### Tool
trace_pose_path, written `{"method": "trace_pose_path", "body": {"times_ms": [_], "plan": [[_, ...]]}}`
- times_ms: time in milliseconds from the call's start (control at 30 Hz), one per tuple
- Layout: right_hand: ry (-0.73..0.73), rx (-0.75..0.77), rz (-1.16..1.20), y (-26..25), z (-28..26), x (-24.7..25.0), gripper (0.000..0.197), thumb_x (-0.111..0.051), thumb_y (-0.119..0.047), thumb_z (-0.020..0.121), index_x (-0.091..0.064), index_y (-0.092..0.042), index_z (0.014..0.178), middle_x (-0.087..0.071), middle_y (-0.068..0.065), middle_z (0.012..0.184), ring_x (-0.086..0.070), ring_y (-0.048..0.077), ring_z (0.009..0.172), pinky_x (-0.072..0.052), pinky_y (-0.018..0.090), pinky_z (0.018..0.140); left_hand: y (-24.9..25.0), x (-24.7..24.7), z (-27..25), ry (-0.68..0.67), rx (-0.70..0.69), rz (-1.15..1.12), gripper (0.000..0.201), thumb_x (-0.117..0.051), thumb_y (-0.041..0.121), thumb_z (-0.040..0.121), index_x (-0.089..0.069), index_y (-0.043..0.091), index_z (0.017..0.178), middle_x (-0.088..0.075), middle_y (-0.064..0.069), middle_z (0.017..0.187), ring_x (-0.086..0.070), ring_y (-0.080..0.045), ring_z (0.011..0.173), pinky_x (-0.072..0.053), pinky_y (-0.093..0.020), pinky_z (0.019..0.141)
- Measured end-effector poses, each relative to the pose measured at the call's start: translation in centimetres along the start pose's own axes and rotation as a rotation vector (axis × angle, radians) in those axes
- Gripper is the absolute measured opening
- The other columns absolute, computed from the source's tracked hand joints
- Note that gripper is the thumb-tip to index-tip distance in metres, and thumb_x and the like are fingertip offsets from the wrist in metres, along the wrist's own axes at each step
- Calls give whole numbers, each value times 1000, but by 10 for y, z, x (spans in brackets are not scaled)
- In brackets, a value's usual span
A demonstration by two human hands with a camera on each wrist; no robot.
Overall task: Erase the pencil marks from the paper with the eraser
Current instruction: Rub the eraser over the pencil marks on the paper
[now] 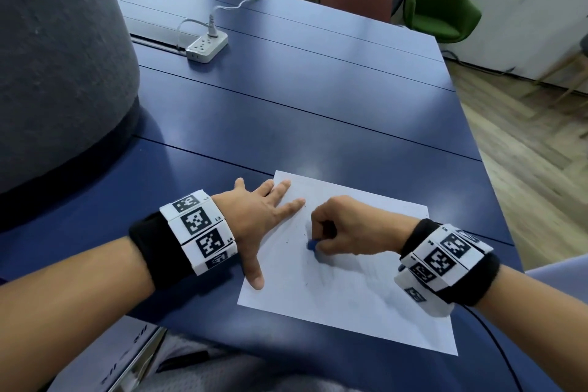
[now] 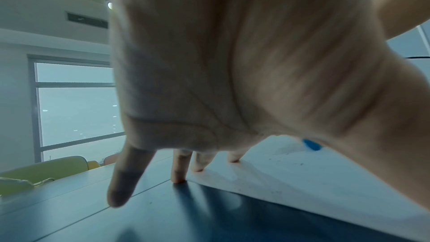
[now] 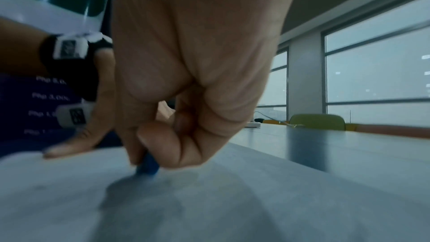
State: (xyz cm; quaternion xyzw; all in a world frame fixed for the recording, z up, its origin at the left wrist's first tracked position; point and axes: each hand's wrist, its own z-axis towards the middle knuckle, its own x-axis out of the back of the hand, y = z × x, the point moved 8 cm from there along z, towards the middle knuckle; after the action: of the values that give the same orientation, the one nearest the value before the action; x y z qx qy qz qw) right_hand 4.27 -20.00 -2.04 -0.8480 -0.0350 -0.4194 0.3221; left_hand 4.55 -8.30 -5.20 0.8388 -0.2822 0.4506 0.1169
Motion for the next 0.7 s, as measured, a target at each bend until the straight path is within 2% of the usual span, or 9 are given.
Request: {"method": "trace_pose_path", "body": {"times_ms": [100, 133, 200, 267, 367, 400, 533, 667, 700], "plan": [[-241, 20, 9, -9, -8, -26, 8, -73, -12, 81, -66, -9, 78, -61, -3, 62, -50, 13, 44, -42, 19, 43, 0, -1, 0, -11, 3, 3, 153, -84, 67, 47, 23, 32, 151, 24, -5, 160, 14, -25, 148, -8, -67, 112], [-213, 10, 3, -7, -6, -22, 9, -74, -14, 81, -67, -8, 79, -62, -1, 63, -51, 13, 44, -42, 20, 43, 0, 0, 0, -14, 2, 5, 153, -84, 67, 47, 23, 32, 151, 24, -5, 159, 14, -25, 148, -8, -67, 112], [-27, -17, 13, 1, 1, -1, 11, -73, -16, 81, -66, -7, 80, -63, 3, 65, -51, 12, 44, -43, 22, 42, 0, 0, 0, -14, 2, 3, 152, -84, 67, 48, 23, 32, 151, 24, -5, 159, 14, -25, 148, -8, -67, 113], [38, -12, 16, 1, 1, 3, 9, -71, -13, 81, -65, -6, 80, -61, -3, 63, -50, 10, 43, -43, 23, 42, 0, 0, 0, -7, -1, -2, 152, -84, 67, 48, 22, 32, 151, 24, -5, 159, 14, -24, 148, -8, -67, 112], [-172, 22, -5, -10, -6, -24, 7, -71, -11, 81, -66, -6, 82, -61, -4, 64, -51, 10, 45, -45, 23, 43, 0, 0, 0, -11, -3, -5, 153, -85, 66, 47, 22, 32, 151, 24, -5, 159, 14, -24, 148, -8, -68, 112], [-183, 23, -9, -12, -6, -25, 8, -72, -12, 82, -67, -6, 82, -64, -1, 67, -53, 13, 46, -46, 23, 43, 0, 0, 0, -15, -4, -3, 153, -85, 66, 47, 22, 32, 151, 24, -5, 159, 14, -25, 148, -8, -68, 112], [37, -1, 30, -4, 3, 0, 11, -70, -17, 82, -66, -6, 81, -69, 8, 75, -55, 17, 49, -47, 24, 42, -1, -1, 0, -21, -2, -6, 152, -84, 67, 48, 23, 32, 151, 26, -5, 159, 16, -24, 148, -7, -68, 112], [-211, 41, 4, -16, -6, -30, 6, -71, -12, 82, -67, -7, 83, -64, 3, 67, -52, 14, 45, -45, 23, 45, 0, 0, 0, -23, -5, -7, 152, -84, 67, 48, 23, 32, 151, 26, -5, 159, 16, -24, 148, -7, -68, 112], [-206, 35, 2, -15, -4, -28, 7, -71, -13, 82, -67, -7, 82, -65, 4, 68, -52, 14, 45, -45, 24, 45, 0, 1, 0, -23, -4, -6, 152, -84, 66, 48, 23, 32, 151, 26, -5, 159, 16, -24, 148, -7, -68, 112]]}}
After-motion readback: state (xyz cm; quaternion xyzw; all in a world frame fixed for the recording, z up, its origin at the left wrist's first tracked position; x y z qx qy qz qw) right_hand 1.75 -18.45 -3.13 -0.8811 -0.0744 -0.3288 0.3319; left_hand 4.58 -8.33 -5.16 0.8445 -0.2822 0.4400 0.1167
